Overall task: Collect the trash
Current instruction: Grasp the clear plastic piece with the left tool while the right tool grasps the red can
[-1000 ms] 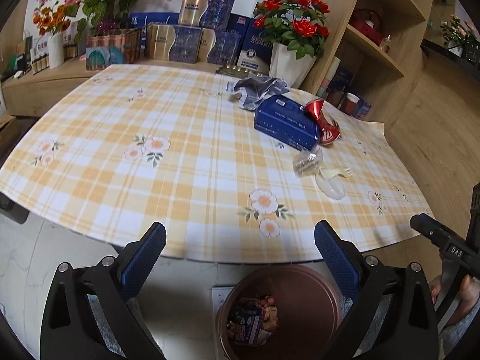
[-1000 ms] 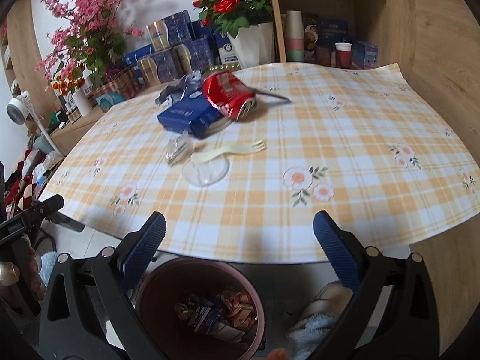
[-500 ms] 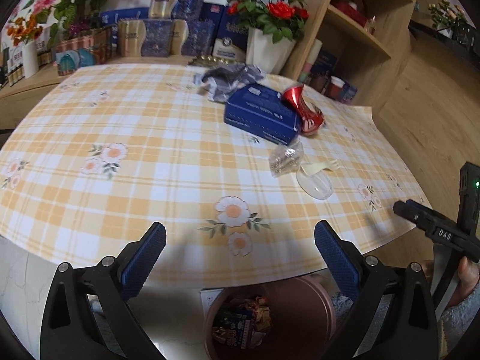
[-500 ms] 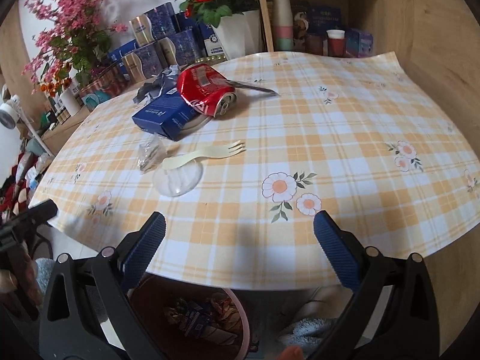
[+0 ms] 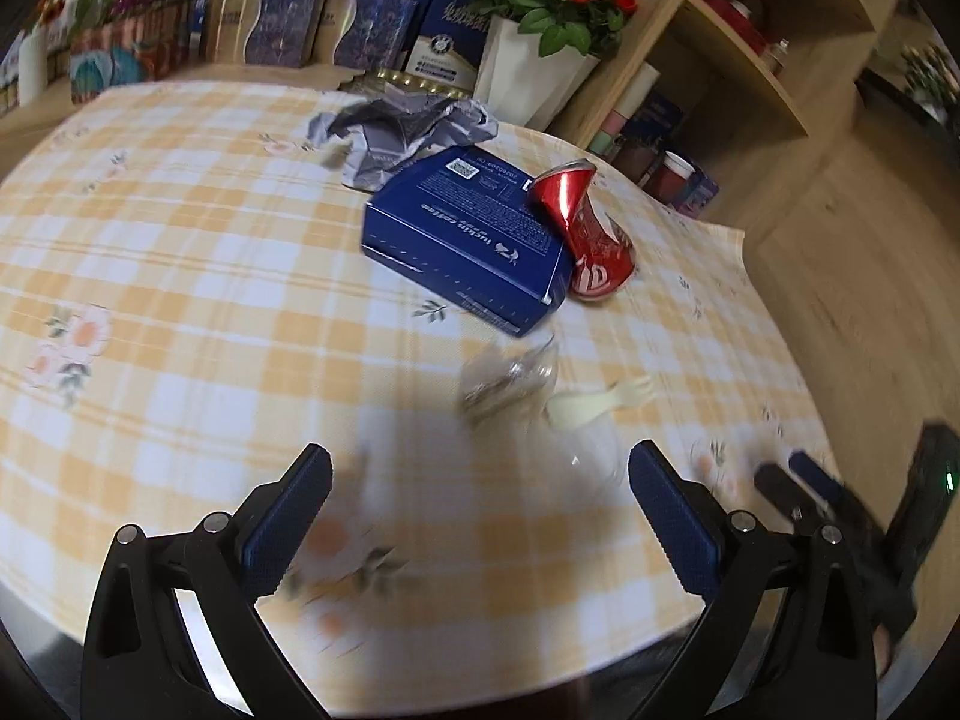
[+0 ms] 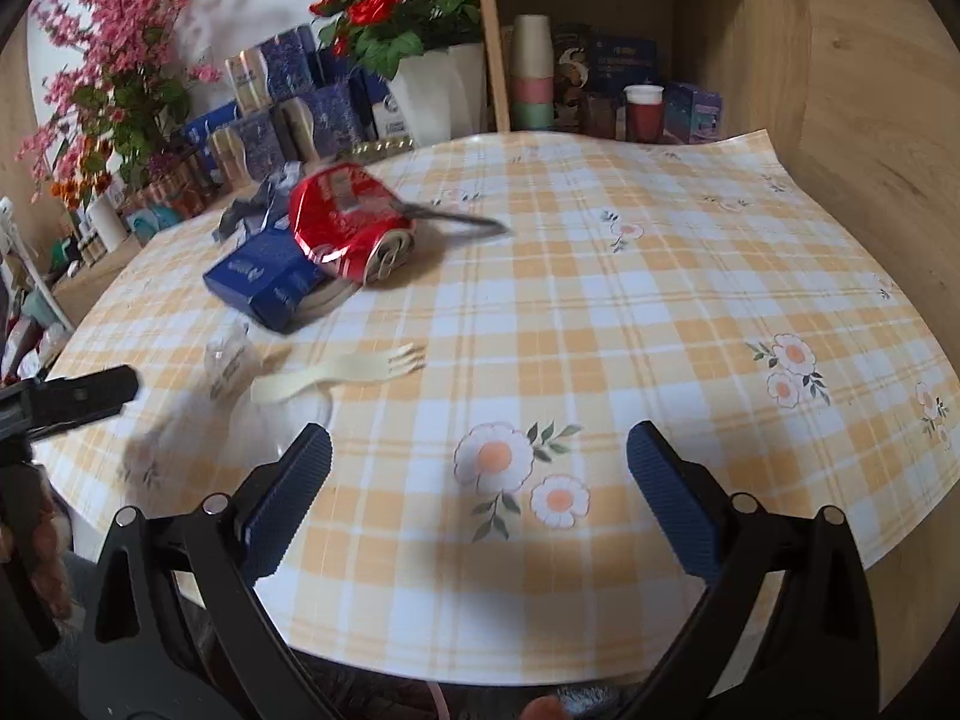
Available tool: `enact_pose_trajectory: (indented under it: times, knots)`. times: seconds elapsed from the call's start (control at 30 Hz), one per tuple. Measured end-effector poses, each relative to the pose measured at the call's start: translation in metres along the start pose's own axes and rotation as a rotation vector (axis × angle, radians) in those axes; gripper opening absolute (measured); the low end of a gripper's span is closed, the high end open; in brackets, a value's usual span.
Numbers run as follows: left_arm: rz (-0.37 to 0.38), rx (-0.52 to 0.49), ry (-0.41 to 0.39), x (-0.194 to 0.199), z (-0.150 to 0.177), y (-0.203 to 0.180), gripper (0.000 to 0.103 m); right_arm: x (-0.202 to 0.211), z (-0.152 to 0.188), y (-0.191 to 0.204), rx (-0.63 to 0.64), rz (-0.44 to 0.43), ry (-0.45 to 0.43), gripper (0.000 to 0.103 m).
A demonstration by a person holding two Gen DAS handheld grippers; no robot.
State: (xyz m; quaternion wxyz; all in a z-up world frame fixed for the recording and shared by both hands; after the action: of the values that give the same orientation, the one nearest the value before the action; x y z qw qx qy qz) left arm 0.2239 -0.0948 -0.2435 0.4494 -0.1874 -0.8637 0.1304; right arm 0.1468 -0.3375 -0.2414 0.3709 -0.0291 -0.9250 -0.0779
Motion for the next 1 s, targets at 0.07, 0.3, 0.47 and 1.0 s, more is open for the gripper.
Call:
enact_pose_trajectory:
  times: [0.07,0.3,0.47,1.0]
  knots:
    - [-0.004,0.019,0.01,-0.016,-0.005,-0.004,0.089,0.0,-0.002,-0.003,-0.015,-0.008,-0.019,0.097]
    - [-0.003,0.013,0.057,-0.059,-0.017,-0.008,0.069,-0.003,-0.008,-0.011,-0.057,-0.069,-0.018,0.097]
    - [0.008,-0.035,0.066,-0.064,-0.021,-0.009,0.039,-0.013,-0.025,0.001,0.011,-0.1,-0.004,0.097]
    - [0.035,0.009,-0.076,0.001,-0.03,0.037,0.027,-0.112,-0.125,0.124,0.358,-0.129,0.043,0.097]
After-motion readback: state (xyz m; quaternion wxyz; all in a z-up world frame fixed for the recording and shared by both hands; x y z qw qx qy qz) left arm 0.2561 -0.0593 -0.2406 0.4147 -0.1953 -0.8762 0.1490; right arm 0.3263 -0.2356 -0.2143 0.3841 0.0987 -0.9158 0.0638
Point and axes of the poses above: each gripper's, at about its wrist camera, not at the fingertips, and x roughly against the way its jaws point, y to its left, z to its underside, the point moved 5 cm from there along -x, roughly the way its jaws point, and after that the axes turned 1 degree about z, right-handed, at the moved point
